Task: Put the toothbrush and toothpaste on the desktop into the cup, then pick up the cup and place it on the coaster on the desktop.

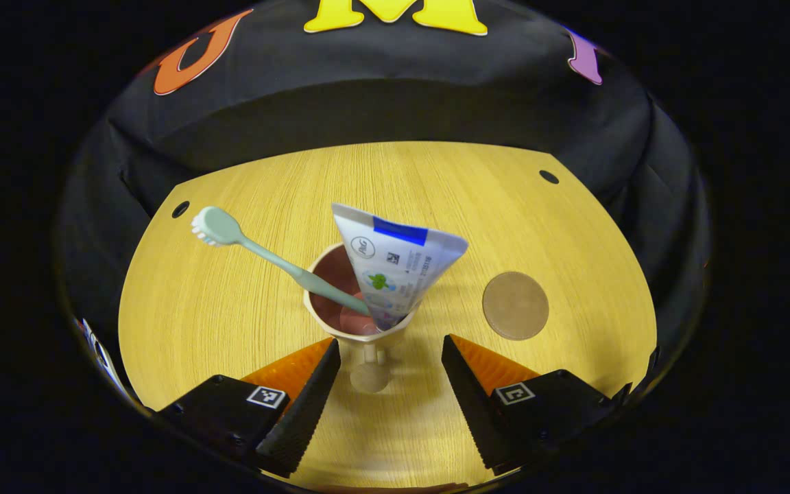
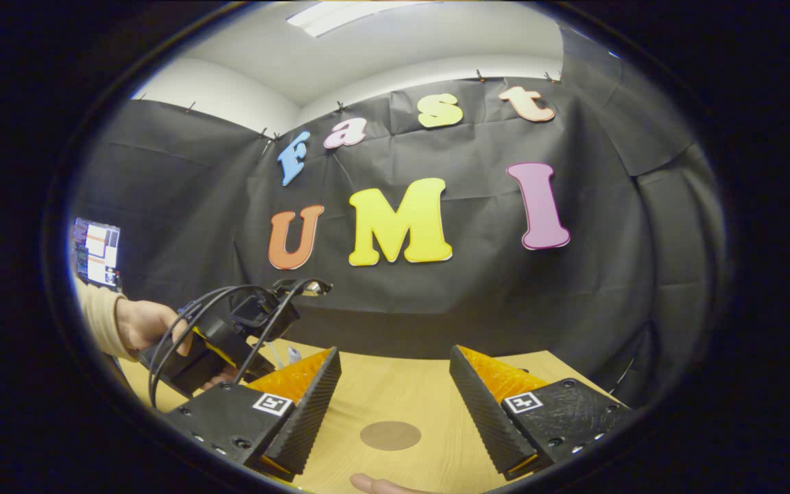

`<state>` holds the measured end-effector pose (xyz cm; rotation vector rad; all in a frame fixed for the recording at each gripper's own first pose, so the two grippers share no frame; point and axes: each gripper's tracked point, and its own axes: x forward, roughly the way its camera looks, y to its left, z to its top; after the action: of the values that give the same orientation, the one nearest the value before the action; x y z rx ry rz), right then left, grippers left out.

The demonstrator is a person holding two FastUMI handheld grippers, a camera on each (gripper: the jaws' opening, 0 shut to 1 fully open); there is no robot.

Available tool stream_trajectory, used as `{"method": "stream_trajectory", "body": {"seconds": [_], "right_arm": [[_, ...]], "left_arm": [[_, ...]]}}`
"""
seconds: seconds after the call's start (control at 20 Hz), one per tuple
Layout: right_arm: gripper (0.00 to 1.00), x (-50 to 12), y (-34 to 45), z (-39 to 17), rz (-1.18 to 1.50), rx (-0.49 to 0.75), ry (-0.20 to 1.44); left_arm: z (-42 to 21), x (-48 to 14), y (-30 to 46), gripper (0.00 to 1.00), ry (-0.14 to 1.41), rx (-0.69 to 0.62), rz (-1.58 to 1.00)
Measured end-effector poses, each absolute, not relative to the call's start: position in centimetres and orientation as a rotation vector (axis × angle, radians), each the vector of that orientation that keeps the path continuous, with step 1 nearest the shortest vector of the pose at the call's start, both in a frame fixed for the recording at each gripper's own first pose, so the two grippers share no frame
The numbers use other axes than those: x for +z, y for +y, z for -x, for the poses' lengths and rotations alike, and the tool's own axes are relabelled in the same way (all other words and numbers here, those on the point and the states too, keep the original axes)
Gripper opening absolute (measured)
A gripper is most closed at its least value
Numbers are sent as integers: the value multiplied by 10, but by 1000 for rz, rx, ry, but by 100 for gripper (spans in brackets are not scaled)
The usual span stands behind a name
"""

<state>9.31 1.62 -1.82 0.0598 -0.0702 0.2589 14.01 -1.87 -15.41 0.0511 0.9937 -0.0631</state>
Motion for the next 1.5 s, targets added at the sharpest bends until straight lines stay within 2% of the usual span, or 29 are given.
{"method": "stream_trajectory", "body": {"seconds": [0.15, 0.25, 0.3, 0.4, 0.55, 0.6, 0.65, 0.7, 0.75, 0.9, 0.95, 1.0, 1.15, 1.2, 1.5], "right_arm": [[94, -15, 14, -91, -83, 265, -87], [96, -12, 10, -91, -102, 263, -94], [96, -10, 9, -91, -110, 264, -101], [96, -8, 10, -91, -132, 271, -107], [96, -10, 12, -90, -129, 278, -106], [93, -10, 10, -91, -126, 273, -107], [94, -10, 10, -91, -128, 275, -107], [94, -11, 11, -91, -137, 279, -104], [96, -13, 13, -91, -146, 287, -98], [96, -15, 12, -95, -156, 285, -84], [93, -16, 12, -95, -154, 283, -84], [96, -15, 12, -94, -155, 284, -86], [96, -15, 13, -95, -153, 286, -88], [93, -15, 12, -95, -152, 285, -89], [96, -15, 11, -95, -152, 277, -90]], "left_arm": [[-148, -161, -11, 88, 1020, -39, -85], [-146, -172, -8, 78, 1038, -39, -92], [-141, -178, -8, 69, 1063, -58, -84], [-139, -192, -11, 57, 1108, -62, -52], [-145, -206, -13, 57, 1140, -69, -31], [-149, -208, -12, 57, 1143, -73, -32], [-152, -211, -10, 53, 1151, -70, -40], [-155, -213, -7, 35, 1158, -68, -46], [-159, -213, -8, 35, 1156, -77, -49], [-170, -211, -9, 30, 1148, -78, -44], [-173, -209, -10, 29, 1145, -73, -33], [-176, -208, -12, 28, 1144, -73, -23], [-188, -199, -16, 27, 1135, -59, 9], [-193, -195, -19, 26, 1130, -56, 13], [-241, -148, -34, 26, 1036, -41, -17]]}}
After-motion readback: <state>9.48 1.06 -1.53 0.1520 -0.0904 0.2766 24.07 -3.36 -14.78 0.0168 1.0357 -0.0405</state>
